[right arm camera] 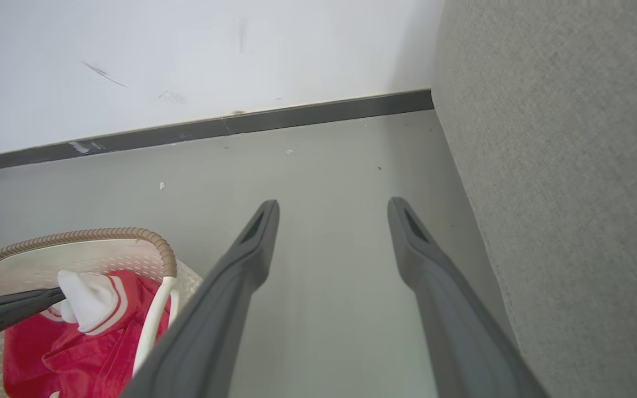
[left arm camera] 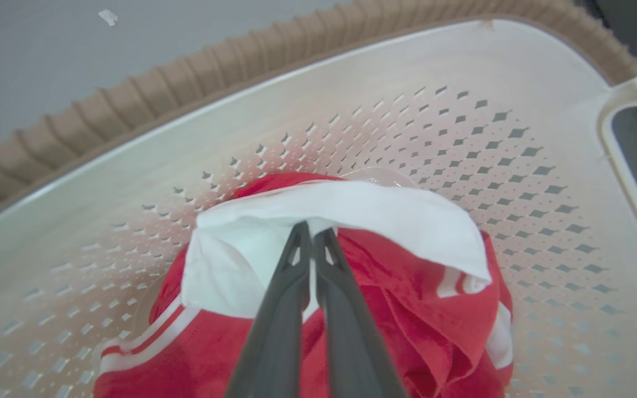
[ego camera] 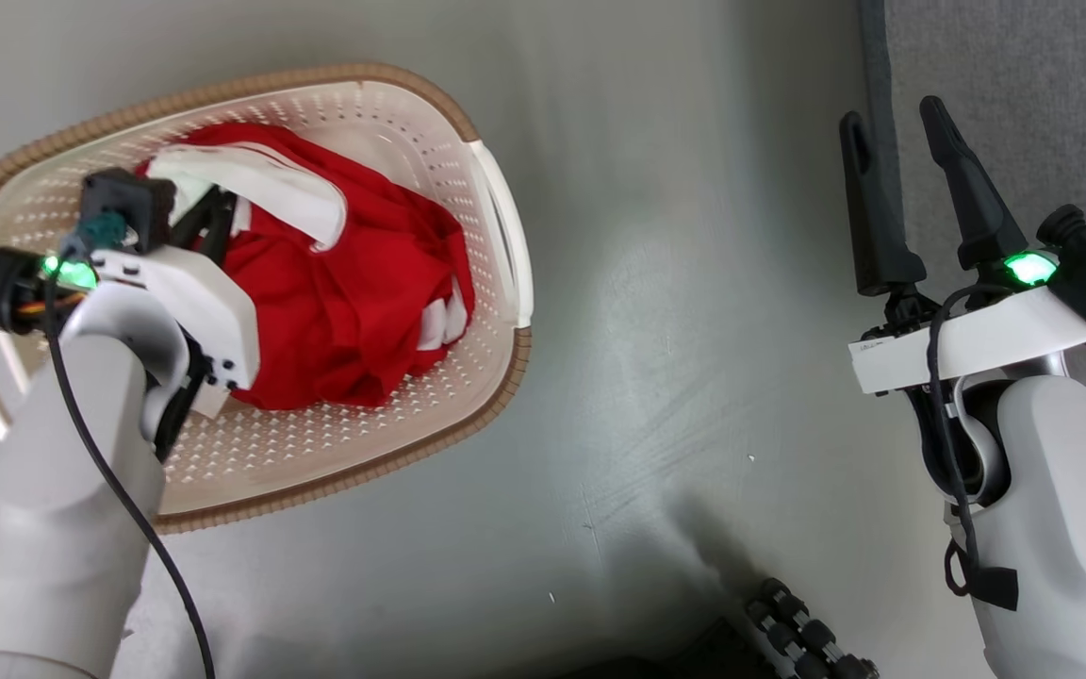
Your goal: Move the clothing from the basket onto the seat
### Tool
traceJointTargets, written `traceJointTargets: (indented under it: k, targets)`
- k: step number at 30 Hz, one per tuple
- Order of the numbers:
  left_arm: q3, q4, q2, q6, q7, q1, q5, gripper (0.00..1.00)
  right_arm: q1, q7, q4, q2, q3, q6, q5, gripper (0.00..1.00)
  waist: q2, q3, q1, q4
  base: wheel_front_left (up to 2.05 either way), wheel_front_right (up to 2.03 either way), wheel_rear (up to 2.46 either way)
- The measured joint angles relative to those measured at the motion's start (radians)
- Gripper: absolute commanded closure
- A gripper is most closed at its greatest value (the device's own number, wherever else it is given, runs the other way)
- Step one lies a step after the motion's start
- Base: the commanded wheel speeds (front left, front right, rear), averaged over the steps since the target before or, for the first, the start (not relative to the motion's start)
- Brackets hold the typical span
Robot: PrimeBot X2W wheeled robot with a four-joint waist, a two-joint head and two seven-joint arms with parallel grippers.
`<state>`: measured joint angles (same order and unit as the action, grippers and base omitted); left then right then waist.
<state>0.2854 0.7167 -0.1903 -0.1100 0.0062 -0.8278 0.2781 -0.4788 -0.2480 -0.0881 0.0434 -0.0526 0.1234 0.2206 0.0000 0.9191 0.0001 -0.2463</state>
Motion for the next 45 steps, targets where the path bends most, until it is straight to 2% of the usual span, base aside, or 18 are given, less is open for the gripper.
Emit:
traceJointTargets:
  k: [18, 29, 34, 45]
  targets:
    - [-0.009, -0.091, 0.066, -0.013, -0.218, 0.160, 0.092, 1.00, -0.001, -0.008, -0.063, 0.002, -0.025, 0.000, -0.075, 0.00, 0.0000, -0.139, 0.0000, 0.088, 0.00, 0.00, 0.00]
    - [-0.010, -0.212, 0.088, -0.016, -0.246, 0.260, 0.134, 1.00, 0.008, -0.008, -0.123, 0.007, -0.099, 0.000, -0.140, 0.00, 0.0000, -0.266, 0.0000, 0.148, 0.00, 0.00, 0.00]
    - [-0.009, -0.305, 0.094, -0.016, -0.250, 0.317, 0.176, 1.00, 0.048, -0.008, -0.161, 0.031, -0.158, 0.000, -0.151, 0.00, 0.0000, -0.346, 0.0000, 0.182, 0.00, 0.00, 0.00]
    - [0.082, -0.487, 0.084, -0.016, -0.250, 0.408, 0.239, 1.00, 0.121, -0.008, -0.208, 0.069, -0.288, 0.000, -0.160, 0.00, 0.0000, -0.497, 0.0000, 0.237, 0.00, 0.00, 0.00]
